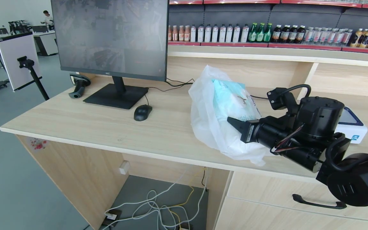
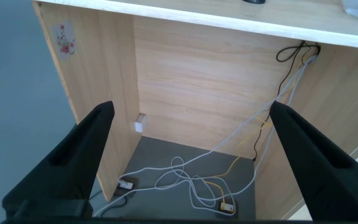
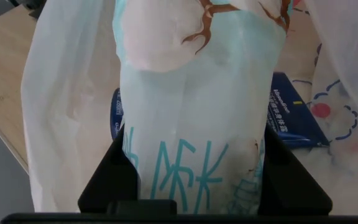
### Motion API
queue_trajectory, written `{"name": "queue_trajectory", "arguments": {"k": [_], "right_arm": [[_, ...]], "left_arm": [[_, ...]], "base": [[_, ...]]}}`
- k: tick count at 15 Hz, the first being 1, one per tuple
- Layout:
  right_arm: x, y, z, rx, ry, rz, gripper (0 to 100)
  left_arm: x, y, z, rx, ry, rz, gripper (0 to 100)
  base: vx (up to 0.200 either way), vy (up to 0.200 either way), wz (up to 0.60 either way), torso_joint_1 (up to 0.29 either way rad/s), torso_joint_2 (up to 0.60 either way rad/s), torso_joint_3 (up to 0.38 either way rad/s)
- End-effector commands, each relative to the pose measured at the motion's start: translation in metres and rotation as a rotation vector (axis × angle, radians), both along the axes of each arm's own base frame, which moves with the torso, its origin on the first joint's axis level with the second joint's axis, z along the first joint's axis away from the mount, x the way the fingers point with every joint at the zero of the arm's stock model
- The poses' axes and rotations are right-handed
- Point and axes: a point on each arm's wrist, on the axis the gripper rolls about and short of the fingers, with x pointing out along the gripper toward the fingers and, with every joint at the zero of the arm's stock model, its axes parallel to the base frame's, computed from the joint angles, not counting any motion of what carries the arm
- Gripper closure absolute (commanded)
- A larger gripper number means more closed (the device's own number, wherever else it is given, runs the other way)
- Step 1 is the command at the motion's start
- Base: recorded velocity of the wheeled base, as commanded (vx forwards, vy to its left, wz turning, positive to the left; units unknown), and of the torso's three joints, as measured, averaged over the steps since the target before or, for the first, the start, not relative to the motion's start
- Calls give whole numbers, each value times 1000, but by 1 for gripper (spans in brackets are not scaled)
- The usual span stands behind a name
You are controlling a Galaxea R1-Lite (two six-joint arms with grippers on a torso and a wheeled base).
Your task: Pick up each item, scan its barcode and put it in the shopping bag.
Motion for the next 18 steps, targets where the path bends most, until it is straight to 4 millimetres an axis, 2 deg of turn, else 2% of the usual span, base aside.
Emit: {"name": "queue_trajectory", "arguments": {"k": [1,7,8,12,16,18], "right_arm": [[3,6,-6,-2,-3,14,100],[-1,4,-24,-41,22,16,100],[-2,3,-25,-40,16,15,0],[-8,-1,-27,-14,-38,8,0],[-13,-13,-19,24,-170,-28,0],[-37,-23,-13,37,-289,-70,0]], "left_arm": [[0,0,0,0,-1,0,0],[0,0,0,1,-1,0,0],[0,0,0,1,-1,0,0],[0,0,0,0,-1,0,0],[0,0,0,0,-1,0,0],[0,0,0,-3,0,0,0]], "base": [[0,0,0,0,0,0],[0,0,0,0,0,0],[0,0,0,0,0,0],[0,0,0,0,0,0],[0,0,0,0,0,0],[0,0,0,0,0,0]]}}
